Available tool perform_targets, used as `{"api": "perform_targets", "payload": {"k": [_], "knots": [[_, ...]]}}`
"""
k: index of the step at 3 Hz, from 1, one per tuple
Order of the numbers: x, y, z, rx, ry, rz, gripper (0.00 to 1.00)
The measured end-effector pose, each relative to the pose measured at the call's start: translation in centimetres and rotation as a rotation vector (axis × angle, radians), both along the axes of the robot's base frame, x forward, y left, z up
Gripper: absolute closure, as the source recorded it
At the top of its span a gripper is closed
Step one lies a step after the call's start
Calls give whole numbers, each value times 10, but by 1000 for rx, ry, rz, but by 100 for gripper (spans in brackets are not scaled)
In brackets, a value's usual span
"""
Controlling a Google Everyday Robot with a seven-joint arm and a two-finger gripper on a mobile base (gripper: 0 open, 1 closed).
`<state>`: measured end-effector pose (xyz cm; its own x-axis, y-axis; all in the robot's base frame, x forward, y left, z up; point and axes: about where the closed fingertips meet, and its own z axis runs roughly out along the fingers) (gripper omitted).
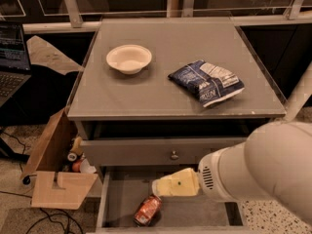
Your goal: Pick coke can from middle drawer and place on counter
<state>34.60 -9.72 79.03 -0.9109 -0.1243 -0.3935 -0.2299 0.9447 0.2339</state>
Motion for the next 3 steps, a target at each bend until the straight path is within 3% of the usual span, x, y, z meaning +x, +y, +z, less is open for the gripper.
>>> {"api": "perform_targets", "payload": {"k": [1, 2, 3], "knots": [[26, 47, -35, 43, -7, -53, 0], [28, 47, -36, 54, 5, -101, 0], [27, 43, -38, 52, -11, -105, 0]]}}
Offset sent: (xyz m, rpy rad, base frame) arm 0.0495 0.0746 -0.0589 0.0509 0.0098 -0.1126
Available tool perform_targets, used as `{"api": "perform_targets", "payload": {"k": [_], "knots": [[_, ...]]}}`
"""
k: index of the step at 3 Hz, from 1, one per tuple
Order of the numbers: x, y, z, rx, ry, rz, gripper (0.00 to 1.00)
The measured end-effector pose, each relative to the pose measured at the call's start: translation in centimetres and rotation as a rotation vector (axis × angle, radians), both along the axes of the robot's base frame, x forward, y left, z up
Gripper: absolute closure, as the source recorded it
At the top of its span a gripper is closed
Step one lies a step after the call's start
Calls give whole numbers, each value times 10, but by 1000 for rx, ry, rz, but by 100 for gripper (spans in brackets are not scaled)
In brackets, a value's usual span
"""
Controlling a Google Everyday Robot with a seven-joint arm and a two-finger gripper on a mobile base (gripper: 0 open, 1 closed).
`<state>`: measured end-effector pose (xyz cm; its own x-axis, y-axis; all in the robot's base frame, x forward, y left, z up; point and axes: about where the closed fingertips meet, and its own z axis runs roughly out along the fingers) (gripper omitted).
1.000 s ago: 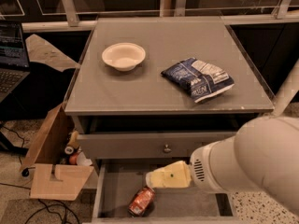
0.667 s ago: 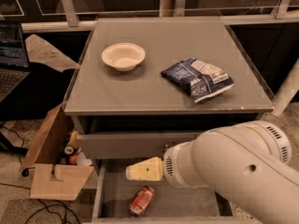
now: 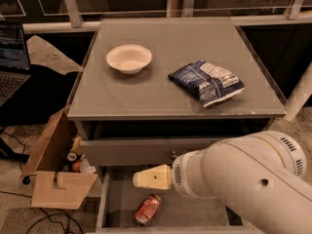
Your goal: Pick coke can from middle drawer and place on counter
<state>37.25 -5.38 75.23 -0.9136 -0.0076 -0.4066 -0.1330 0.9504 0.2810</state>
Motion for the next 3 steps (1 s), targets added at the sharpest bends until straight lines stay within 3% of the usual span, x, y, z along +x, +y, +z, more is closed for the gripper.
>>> {"api": "perform_targets", "payload": {"k": [1, 3], "knots": [[11, -6, -19, -1, 21, -25, 0], [36, -10, -78, -22, 109, -112, 0]]}}
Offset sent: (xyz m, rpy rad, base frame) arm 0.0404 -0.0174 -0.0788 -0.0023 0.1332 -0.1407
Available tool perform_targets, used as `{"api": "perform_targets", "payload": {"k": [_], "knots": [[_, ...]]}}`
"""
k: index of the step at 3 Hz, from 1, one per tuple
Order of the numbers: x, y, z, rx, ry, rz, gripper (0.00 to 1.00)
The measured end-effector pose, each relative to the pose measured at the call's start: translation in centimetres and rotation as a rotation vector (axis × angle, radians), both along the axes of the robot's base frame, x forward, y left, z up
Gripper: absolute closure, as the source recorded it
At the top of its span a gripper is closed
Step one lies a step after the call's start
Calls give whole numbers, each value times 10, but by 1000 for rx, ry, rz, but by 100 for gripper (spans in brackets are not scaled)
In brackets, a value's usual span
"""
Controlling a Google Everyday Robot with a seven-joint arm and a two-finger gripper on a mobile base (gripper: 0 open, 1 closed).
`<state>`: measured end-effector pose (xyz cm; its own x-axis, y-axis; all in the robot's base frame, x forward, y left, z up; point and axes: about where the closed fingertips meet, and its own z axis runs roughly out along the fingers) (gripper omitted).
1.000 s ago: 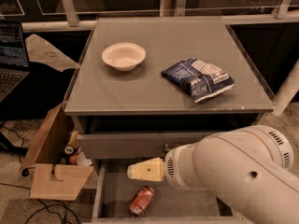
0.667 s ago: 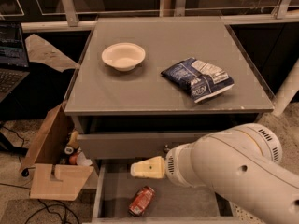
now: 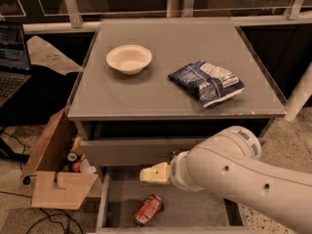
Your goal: Pick coke can from middle drawer and place on counter
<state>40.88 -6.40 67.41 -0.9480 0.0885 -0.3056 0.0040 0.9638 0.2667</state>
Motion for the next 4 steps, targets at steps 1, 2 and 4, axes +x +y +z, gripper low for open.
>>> {"api": "perform_targets", "payload": {"k": [1, 2, 4], "knots": [[9, -4, -35, -45, 44, -38, 0], [14, -7, -63, -64, 100, -124, 0], [13, -5, -63, -44, 95, -183, 0]]}}
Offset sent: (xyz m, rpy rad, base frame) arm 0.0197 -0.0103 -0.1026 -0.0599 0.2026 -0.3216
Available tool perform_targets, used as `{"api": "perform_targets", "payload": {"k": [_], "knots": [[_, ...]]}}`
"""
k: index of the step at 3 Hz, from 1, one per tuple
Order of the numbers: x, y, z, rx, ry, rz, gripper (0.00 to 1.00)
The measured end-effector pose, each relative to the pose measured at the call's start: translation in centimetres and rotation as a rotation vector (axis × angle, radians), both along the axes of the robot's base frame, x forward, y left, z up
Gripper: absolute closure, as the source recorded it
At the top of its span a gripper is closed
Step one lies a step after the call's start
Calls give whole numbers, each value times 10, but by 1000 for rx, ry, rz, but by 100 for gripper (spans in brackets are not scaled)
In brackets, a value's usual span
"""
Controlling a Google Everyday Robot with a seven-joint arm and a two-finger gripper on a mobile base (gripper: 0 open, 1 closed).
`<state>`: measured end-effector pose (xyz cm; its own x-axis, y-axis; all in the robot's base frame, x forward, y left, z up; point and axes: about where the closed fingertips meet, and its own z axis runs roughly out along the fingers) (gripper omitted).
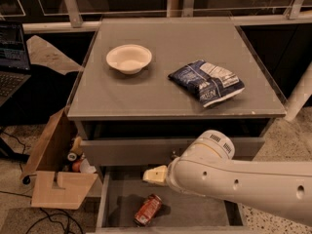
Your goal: Pick coke can from middle drawer and place on counter
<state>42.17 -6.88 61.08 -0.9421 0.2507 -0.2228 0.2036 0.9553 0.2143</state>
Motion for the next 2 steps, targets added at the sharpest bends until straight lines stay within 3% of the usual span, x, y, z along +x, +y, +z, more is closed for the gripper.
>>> {"api": "perform_targets", "payload": {"k": [2], "knots": [[-7, 40, -50, 50, 104, 30, 0]]}}
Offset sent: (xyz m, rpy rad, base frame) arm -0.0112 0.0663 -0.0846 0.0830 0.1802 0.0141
